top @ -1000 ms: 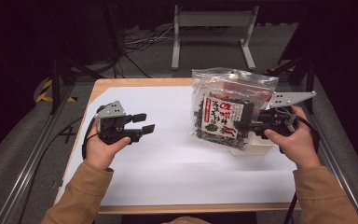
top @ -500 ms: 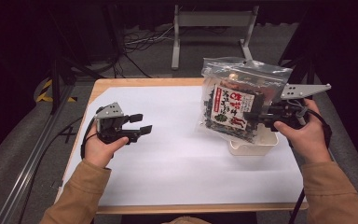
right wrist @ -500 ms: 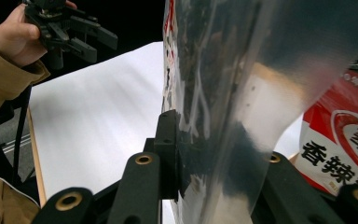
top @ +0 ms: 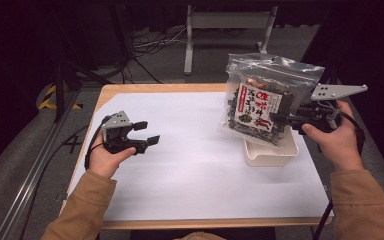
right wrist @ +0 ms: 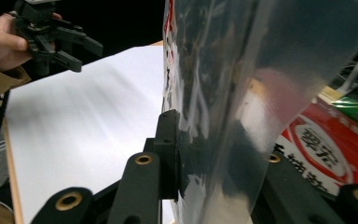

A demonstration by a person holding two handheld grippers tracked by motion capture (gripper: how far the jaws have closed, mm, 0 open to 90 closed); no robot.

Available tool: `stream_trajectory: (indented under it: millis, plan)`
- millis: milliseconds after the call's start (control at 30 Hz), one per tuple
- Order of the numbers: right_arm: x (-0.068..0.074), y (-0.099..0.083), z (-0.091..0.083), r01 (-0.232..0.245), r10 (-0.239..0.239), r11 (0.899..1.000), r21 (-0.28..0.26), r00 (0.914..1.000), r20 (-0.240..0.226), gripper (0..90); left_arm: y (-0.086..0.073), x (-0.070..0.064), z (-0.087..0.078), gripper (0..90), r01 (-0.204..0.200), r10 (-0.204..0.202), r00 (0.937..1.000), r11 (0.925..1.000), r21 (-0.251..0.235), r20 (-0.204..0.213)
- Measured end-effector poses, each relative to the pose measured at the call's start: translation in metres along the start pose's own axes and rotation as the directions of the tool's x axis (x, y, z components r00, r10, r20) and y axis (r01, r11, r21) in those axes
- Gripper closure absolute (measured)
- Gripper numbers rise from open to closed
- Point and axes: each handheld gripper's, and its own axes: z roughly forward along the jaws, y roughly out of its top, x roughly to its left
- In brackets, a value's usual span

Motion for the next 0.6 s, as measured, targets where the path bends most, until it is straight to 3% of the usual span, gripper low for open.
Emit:
stream_trajectory:
  millis: [600]
  plan:
    - [-0.014,-0.009,-0.014,0.029,-0.031,0.999,0.024,0.9927,0.116,72.1,-0.003,0.003,0.003,24.7,0.011,-0.011,0.9999,0.9999,0.009,-0.007]
